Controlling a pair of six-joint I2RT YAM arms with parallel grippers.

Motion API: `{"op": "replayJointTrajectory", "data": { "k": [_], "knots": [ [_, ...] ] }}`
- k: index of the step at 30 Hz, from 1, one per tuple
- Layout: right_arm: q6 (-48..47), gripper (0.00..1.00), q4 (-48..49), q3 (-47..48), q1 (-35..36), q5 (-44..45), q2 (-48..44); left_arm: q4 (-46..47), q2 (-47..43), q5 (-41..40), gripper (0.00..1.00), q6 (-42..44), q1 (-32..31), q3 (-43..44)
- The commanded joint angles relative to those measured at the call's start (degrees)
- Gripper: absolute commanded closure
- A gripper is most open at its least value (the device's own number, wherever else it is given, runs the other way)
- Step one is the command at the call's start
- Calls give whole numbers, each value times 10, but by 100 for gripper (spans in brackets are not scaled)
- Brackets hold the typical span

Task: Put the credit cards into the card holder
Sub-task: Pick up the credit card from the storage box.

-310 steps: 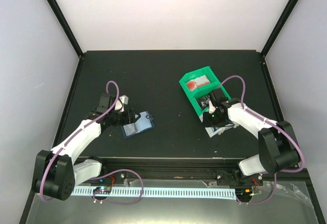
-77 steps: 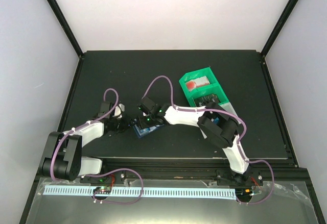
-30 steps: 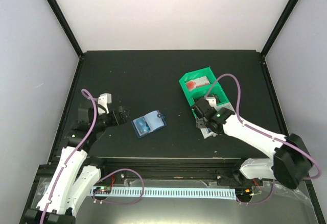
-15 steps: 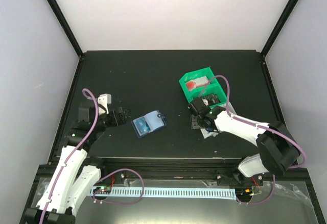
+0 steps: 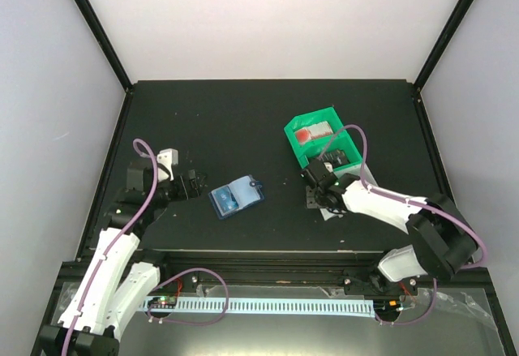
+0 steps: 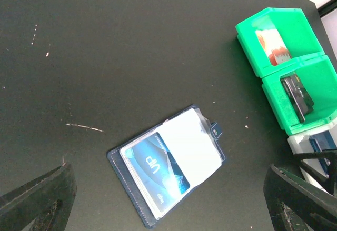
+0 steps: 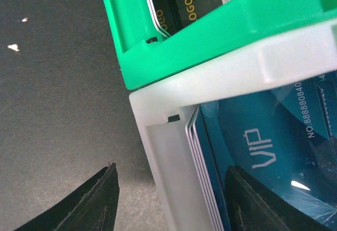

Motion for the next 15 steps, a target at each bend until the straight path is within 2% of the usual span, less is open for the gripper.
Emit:
{"op": "replayJointTrajectory", "data": {
  "k": [1,15],
  "knots": [
    [17,43,2,-13,-4,-7,-36,4,1,5,1,3,-3,13],
    [23,52,-23,-8,-4,-6,-84,-4,42,5,1,4,-4,22]
  ]
}}
